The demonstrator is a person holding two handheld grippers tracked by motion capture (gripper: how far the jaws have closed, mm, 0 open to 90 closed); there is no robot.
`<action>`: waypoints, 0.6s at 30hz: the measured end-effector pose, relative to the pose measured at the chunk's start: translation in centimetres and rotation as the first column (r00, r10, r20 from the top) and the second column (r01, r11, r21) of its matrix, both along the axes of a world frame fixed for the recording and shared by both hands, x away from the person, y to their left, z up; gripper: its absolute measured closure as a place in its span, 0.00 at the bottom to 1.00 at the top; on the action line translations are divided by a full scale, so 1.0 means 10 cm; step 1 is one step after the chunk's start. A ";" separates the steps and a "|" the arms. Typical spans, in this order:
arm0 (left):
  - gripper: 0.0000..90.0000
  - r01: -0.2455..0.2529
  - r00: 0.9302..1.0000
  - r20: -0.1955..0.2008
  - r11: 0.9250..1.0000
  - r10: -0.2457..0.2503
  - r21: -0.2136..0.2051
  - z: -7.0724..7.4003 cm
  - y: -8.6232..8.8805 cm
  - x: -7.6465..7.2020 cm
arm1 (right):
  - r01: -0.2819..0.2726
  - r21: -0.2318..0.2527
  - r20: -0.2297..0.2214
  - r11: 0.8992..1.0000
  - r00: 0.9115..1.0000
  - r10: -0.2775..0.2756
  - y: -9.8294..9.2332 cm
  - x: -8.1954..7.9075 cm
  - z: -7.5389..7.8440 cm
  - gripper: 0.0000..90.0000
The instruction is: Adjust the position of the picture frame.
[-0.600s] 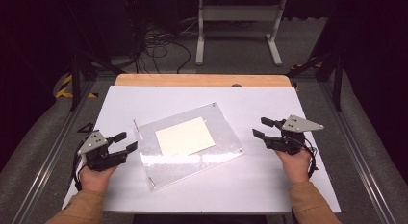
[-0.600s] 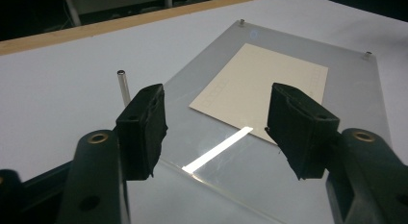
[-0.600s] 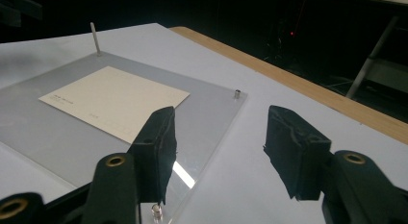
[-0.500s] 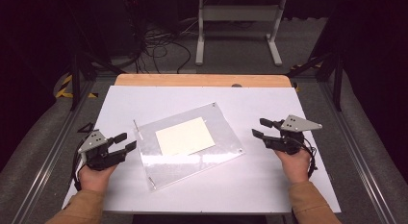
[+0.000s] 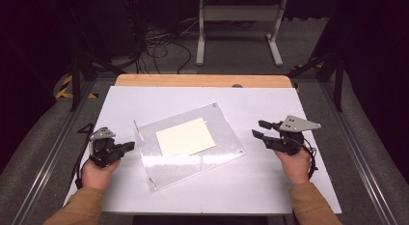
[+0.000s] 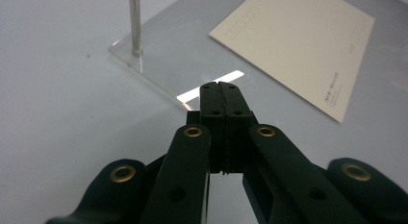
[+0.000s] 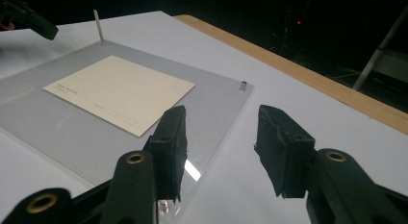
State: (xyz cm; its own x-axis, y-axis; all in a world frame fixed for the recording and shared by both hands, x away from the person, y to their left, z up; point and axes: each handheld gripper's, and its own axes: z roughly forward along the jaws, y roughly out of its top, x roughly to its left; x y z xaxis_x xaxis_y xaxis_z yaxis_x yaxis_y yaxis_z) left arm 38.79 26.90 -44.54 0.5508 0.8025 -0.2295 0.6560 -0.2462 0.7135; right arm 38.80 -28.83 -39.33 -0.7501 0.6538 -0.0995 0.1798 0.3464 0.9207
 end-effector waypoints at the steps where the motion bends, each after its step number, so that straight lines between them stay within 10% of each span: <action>1: 0.99 -0.009 1.000 -0.025 1.000 0.009 0.001 -0.02 0.00 0.03 | 0.000 -0.004 -0.003 1.000 1.000 0.000 0.00 0.00 0.00 0.59; 11: 1.00 -0.016 0.984 -0.180 0.999 0.007 -0.046 -0.17 0.02 0.21 | -0.003 -0.038 -0.017 0.999 1.000 0.002 0.03 0.01 -0.04 0.59; 18: 1.00 -0.013 0.983 -0.183 0.999 0.004 -0.048 -0.18 -0.05 0.22 | 0.002 -0.036 -0.020 0.999 1.000 -0.003 0.01 0.00 -0.03 0.60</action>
